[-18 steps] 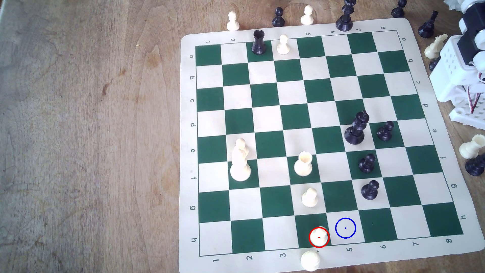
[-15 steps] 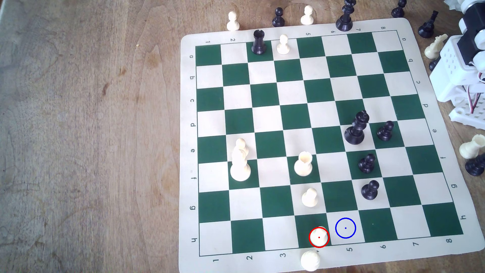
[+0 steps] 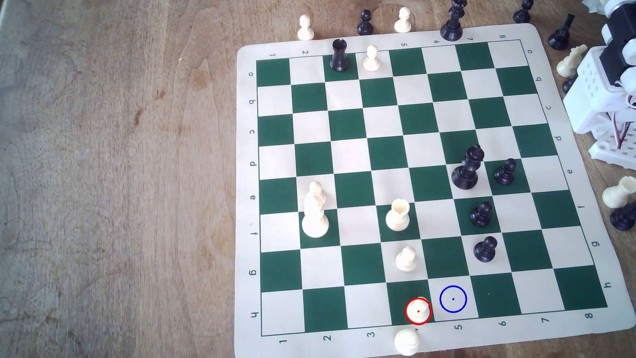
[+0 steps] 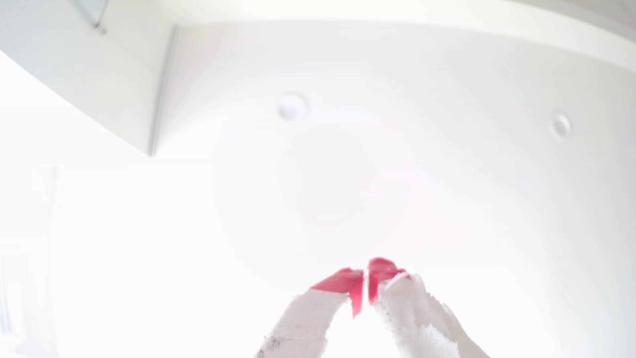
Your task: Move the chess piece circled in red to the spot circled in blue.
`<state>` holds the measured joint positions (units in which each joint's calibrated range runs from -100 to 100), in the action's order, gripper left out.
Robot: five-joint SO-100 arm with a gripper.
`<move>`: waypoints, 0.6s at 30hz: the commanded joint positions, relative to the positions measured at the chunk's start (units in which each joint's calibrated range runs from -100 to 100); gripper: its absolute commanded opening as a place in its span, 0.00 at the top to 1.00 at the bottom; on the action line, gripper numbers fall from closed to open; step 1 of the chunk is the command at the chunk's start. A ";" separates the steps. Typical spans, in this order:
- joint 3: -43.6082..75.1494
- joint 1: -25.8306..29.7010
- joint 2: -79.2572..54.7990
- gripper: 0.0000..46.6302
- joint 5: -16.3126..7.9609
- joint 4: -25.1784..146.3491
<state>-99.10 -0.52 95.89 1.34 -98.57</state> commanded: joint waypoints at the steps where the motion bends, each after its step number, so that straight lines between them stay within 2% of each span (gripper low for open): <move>1: -0.90 0.40 -0.14 1.00 0.49 -1.11; 7: -0.81 0.40 -0.14 1.00 0.44 -1.11; 8: -0.81 0.56 -0.14 1.00 -0.98 -1.11; 9: -0.81 0.79 -0.14 1.00 -4.00 -1.11; 11: -0.81 0.79 -0.14 1.00 -7.13 -0.86; 12: -0.81 0.87 -0.14 1.00 -7.42 1.19; 16: -0.81 2.51 -0.22 1.00 -7.47 17.24; 17: -0.81 8.06 -0.22 1.00 -5.18 24.53; 18: -0.81 9.86 -0.22 1.00 -3.96 27.64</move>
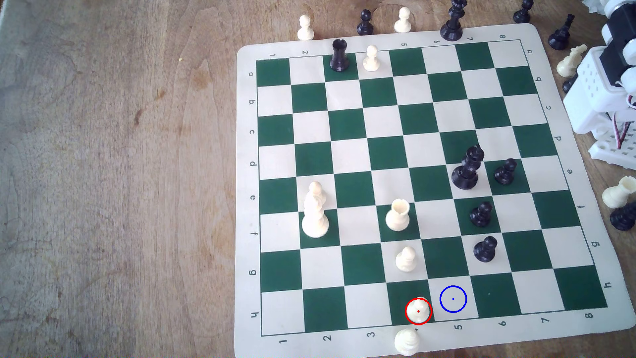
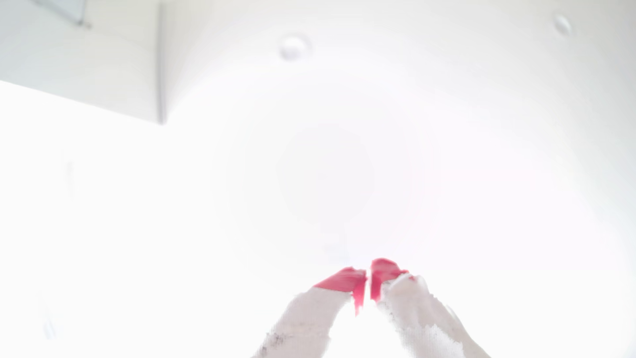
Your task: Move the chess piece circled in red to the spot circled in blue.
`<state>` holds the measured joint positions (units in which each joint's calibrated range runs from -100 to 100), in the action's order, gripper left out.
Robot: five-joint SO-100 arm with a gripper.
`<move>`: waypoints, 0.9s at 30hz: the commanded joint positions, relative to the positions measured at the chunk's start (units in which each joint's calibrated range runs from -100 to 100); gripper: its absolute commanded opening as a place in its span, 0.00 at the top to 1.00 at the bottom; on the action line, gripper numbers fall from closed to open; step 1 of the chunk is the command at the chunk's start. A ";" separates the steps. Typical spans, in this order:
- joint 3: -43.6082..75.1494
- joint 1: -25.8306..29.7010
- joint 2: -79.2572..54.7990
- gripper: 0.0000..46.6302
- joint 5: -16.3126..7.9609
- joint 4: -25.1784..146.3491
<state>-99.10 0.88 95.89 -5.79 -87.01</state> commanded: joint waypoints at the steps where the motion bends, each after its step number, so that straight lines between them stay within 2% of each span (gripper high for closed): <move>1: -0.81 9.01 -0.22 1.00 3.42 19.85; 2: -0.81 9.56 -0.22 1.00 4.10 24.69; 3: -0.81 10.81 -0.14 1.00 6.20 28.54; 6: -0.63 11.98 -0.14 1.00 7.52 40.25; 7: -0.09 12.29 -0.14 1.00 7.52 44.01; 10: 8.34 14.48 -0.65 1.00 6.69 71.61; 12: 14.60 17.46 -7.69 1.00 6.45 79.23; 20: 36.18 23.87 -24.42 0.99 6.15 106.75; 21: 41.25 24.97 -29.94 0.99 5.91 110.93; 27: 53.95 27.23 -46.49 0.99 4.88 120.02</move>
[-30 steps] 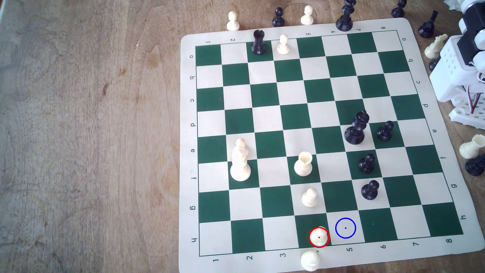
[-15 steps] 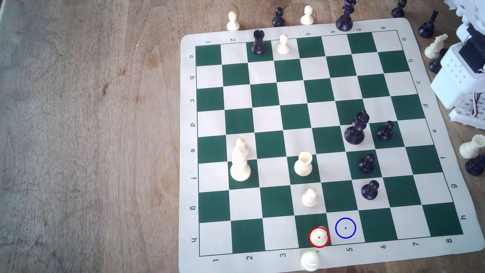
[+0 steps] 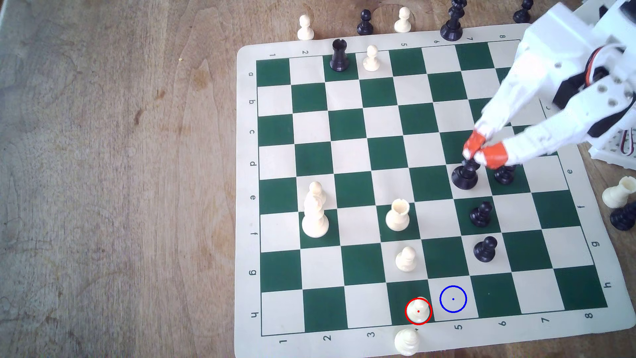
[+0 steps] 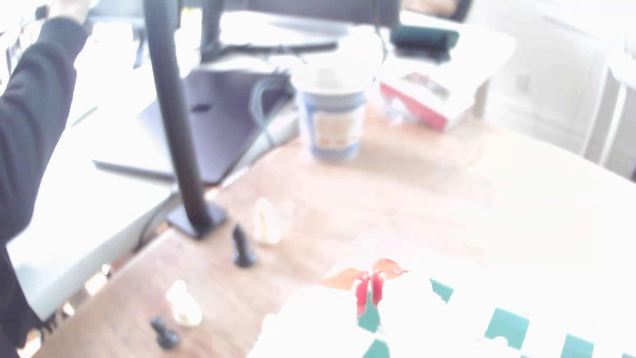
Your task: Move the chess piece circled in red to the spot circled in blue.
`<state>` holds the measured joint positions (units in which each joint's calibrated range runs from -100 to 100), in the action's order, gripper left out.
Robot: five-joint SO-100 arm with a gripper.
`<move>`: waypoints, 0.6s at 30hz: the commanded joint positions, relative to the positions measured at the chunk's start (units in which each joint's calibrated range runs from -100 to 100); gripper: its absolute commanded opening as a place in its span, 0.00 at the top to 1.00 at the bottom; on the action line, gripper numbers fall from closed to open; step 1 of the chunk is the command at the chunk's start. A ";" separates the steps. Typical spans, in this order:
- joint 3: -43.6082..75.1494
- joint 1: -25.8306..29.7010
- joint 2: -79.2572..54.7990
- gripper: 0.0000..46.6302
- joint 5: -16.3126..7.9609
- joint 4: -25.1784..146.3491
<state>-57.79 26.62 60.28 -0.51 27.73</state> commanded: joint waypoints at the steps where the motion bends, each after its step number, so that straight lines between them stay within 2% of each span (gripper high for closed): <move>1: 14.37 1.73 -13.09 0.99 -0.39 6.42; 6: 29.33 3.45 -28.37 0.99 -1.42 14.20; 13: 39.57 4.23 -44.41 0.98 -3.76 15.84; 18: 46.82 4.86 -54.34 0.97 -3.81 18.30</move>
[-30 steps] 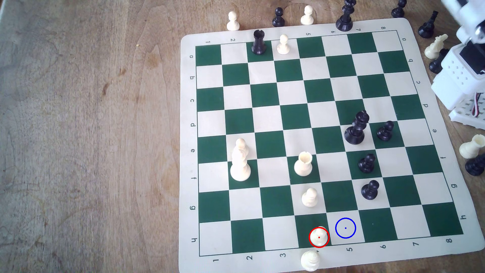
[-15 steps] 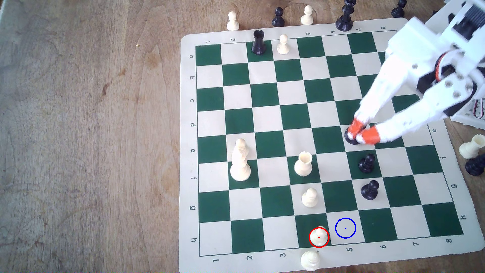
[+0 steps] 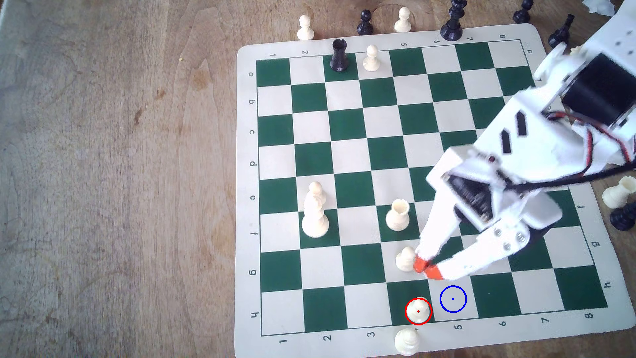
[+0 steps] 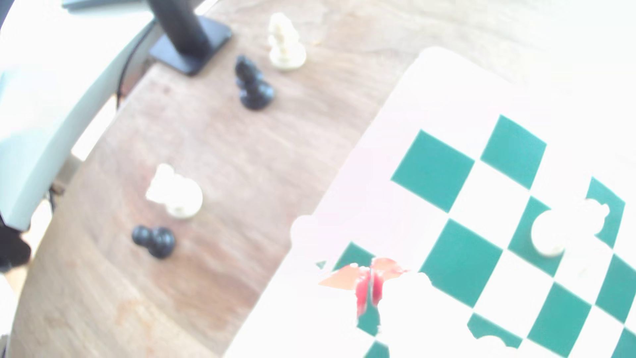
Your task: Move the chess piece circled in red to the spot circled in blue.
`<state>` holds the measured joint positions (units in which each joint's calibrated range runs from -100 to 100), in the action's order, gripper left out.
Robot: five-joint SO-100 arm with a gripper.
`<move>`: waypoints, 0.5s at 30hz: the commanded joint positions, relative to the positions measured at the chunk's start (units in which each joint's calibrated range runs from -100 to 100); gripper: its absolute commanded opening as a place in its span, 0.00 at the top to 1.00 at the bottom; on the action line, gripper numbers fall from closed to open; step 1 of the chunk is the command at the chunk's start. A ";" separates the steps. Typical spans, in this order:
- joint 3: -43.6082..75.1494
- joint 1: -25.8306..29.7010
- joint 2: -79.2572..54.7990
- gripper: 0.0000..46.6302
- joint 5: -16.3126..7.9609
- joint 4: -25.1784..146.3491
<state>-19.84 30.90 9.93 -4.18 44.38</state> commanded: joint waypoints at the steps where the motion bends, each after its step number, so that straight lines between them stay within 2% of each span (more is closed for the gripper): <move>1: 9.32 0.82 -4.67 0.94 -0.20 2.63; 3: 9.32 1.60 -6.11 0.84 -0.34 4.02; 6: 8.05 1.91 -6.70 0.77 -0.34 5.00; 15: 7.14 1.68 -11.20 0.78 -0.39 3.04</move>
<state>-14.78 32.45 -1.38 -4.47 48.61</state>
